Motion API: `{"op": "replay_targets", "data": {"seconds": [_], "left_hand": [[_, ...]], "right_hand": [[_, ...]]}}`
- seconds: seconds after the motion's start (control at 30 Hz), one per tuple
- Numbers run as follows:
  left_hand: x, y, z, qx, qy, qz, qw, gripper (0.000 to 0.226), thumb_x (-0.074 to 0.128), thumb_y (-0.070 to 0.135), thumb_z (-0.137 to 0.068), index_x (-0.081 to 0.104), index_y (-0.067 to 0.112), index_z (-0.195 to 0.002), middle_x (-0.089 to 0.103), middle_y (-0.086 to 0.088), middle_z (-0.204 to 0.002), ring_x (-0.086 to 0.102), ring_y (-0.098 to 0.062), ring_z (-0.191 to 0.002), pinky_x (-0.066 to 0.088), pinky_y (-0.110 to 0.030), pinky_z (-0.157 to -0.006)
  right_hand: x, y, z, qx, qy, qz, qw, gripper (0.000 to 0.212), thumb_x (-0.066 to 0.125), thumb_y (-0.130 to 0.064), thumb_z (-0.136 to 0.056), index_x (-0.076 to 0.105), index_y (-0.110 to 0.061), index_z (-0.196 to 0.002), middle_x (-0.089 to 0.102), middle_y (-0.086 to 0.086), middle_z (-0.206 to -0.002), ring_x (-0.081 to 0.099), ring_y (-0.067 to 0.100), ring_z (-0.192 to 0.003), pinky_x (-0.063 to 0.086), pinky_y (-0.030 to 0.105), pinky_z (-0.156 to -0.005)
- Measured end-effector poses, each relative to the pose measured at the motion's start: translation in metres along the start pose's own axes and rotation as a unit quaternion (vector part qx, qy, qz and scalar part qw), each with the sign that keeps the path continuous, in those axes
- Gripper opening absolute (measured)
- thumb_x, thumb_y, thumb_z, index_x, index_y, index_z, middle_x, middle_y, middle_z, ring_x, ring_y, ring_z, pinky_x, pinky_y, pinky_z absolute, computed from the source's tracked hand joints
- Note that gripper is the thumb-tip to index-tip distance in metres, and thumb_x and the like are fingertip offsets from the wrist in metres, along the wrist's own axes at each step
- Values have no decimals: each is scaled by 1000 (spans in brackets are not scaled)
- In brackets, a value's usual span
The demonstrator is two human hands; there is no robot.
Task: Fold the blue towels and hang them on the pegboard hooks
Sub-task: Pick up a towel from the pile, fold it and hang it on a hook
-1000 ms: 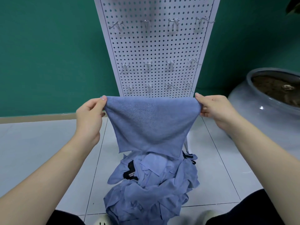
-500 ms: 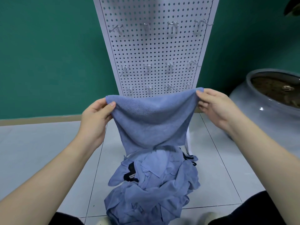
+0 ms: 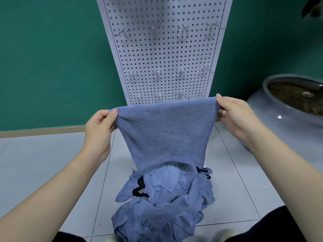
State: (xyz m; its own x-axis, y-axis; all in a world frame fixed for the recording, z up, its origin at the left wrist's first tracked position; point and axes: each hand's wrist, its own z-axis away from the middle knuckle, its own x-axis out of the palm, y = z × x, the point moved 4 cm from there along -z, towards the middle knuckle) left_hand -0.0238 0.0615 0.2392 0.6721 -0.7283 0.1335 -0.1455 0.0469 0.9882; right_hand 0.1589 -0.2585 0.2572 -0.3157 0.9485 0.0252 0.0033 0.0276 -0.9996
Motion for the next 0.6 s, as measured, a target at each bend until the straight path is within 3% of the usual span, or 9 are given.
{"op": "replay_targets", "data": {"seconds": [0.13, 0.23, 0.37, 0.4, 0.5, 0.6], "left_hand": [[2, 4, 1, 15, -21, 10, 1000, 19, 59, 16, -104, 62, 16, -85, 65, -4, -87, 59, -21, -85, 49, -33, -82], [2, 7, 0, 19, -14, 20, 1000, 13, 62, 16, -103, 67, 12, -92, 67, -13, -101, 61, -27, -93, 52, -37, -86], [-3, 7, -3, 7, -4, 12, 1000, 9, 65, 14, -100, 72, 10, -99, 71, -15, -107, 65, -27, -95, 54, -38, -85], [-5, 6, -5, 3, 2, 8, 1000, 7, 65, 12, -100, 72, 10, -99, 72, -14, -106, 66, -26, -93, 54, -37, -84], [-12, 3, -10, 1, 26, 2, 1000, 9, 69, 6, -96, 65, 14, -97, 72, -4, -85, 65, -19, -81, 55, -30, -77], [-20, -14, -17, -30, -7, -95, 995, 23, 72, 3, -93, 62, 12, -111, 67, -1, -71, 64, -16, -74, 60, -24, -72]], "right_hand": [[-2, -1, 2, -1, 6, -32, 999, 26, 56, -27, -106, 71, -9, -96, 76, 10, -100, 71, 24, -89, 56, 34, -75], [-3, 0, 0, -5, 0, -26, 1000, 25, 56, -28, -106, 70, -8, -98, 75, 13, -101, 68, 25, -87, 56, 39, -75], [0, 1, 0, -7, -19, -18, 1000, 7, 63, -12, -101, 69, -7, -99, 77, 7, -90, 71, 20, -80, 56, 31, -68], [0, 2, -1, -7, -21, -9, 1000, 2, 65, -7, -99, 66, -7, -101, 77, 5, -86, 71, 18, -78, 56, 29, -66], [-4, 13, -6, 16, -9, 2, 1000, 21, 70, -3, -95, 61, -7, -112, 77, 6, -90, 72, 16, -81, 57, 27, -71], [-8, 33, -8, 104, -34, 36, 993, 27, 73, -2, -91, 66, 9, -115, 75, 17, -100, 70, 24, -90, 60, 29, -77]]}}
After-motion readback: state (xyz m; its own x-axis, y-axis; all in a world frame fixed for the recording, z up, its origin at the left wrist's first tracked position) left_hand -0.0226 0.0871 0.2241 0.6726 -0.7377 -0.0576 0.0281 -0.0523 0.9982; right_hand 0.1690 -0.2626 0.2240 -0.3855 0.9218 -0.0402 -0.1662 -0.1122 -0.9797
